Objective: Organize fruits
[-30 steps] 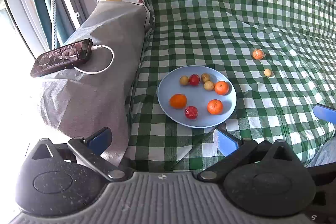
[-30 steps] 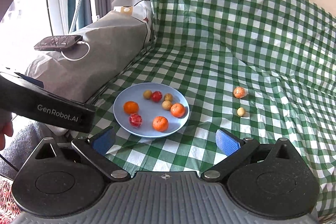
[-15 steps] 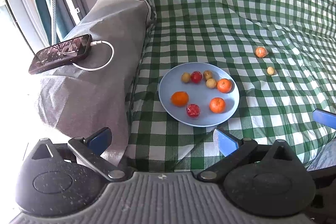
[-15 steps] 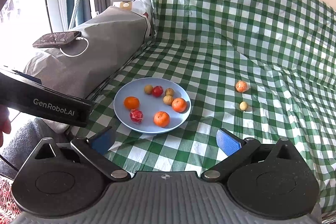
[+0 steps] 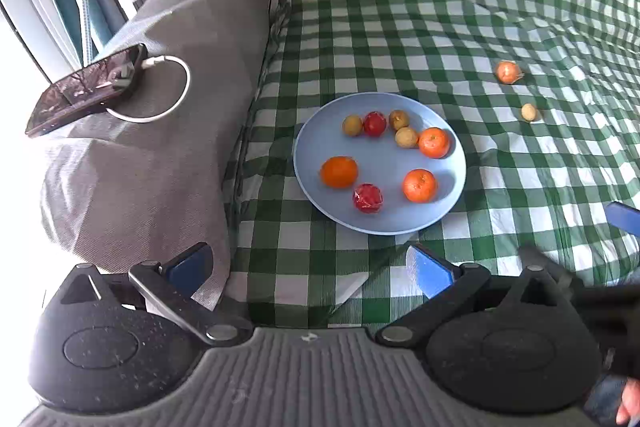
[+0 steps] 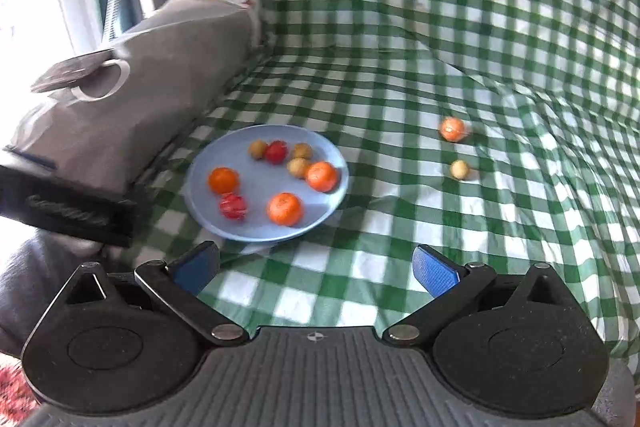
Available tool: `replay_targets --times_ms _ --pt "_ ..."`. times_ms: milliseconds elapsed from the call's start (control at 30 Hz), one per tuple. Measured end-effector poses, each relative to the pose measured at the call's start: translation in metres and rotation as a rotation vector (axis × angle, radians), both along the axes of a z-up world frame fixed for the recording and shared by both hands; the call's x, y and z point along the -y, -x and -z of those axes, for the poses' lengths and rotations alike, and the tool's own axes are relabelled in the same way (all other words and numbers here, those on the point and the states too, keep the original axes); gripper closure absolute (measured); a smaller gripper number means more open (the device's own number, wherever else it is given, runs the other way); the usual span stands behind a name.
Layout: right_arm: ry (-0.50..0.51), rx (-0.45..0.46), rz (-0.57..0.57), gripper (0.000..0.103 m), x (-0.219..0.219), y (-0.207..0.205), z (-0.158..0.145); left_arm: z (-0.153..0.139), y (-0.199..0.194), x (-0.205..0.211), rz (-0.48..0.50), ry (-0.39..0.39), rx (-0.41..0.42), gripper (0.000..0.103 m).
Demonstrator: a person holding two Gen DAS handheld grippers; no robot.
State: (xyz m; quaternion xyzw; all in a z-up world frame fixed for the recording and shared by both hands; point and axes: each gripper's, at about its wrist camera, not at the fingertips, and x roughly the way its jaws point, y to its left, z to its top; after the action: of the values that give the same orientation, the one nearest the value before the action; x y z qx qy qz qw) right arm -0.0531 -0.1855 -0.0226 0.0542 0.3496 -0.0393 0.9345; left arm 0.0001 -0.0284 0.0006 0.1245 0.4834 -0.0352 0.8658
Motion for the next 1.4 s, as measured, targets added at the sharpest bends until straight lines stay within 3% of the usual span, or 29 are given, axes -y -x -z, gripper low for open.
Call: replay_targets --times_ms 200,400,600,733,800,867,900,1000,1167,1267,1333,1400 --pt "-0.039 -0.042 0.214 0.001 0.056 -0.030 0.038 0.007 -0.035 0.015 -0.018 -0.004 -0.037 0.000" --pt "-0.033 -0.012 0.376 0.001 0.122 -0.081 0.085 0.018 -0.067 0.038 -0.013 -0.035 -0.080 0.000" --pt "-0.029 0.042 0.407 0.003 0.168 -0.139 0.119 0.032 -0.091 0.064 0.006 -0.072 -0.115 0.000" --pt "0.010 0.080 0.361 0.038 0.171 -0.163 0.132 0.038 -0.103 0.087 0.041 -0.071 -0.131 0.000" --pt "0.031 0.079 0.335 0.042 0.170 -0.172 0.139 0.041 -0.110 0.103 0.071 -0.086 -0.117 0.000" --pt "0.082 0.108 0.304 0.070 0.169 -0.175 0.142 0.044 -0.119 0.119 0.099 -0.084 -0.098 0.000" --pt "0.091 0.116 0.285 0.077 0.171 -0.174 0.142 0.046 -0.124 0.129 0.112 -0.074 -0.086 0.000" --pt "0.102 0.085 0.325 0.076 0.184 -0.167 0.138 0.053 -0.146 0.163 0.167 -0.020 -0.067 0.000" --pt "0.150 0.034 0.581 0.076 0.233 -0.127 0.138 0.075 -0.186 0.237 0.272 0.082 -0.023 0.000" --pt "0.100 0.037 0.692 0.076 0.269 -0.110 0.147 0.103 -0.217 0.283 0.314 0.115 -0.086 0.000" --pt "0.059 0.057 0.714 0.076 0.278 -0.109 0.151 0.123 -0.235 0.304 0.329 0.110 -0.159 0.000" --pt "0.083 0.063 0.713 0.076 0.274 -0.107 0.155 0.140 -0.249 0.315 0.315 0.090 -0.205 0.000"
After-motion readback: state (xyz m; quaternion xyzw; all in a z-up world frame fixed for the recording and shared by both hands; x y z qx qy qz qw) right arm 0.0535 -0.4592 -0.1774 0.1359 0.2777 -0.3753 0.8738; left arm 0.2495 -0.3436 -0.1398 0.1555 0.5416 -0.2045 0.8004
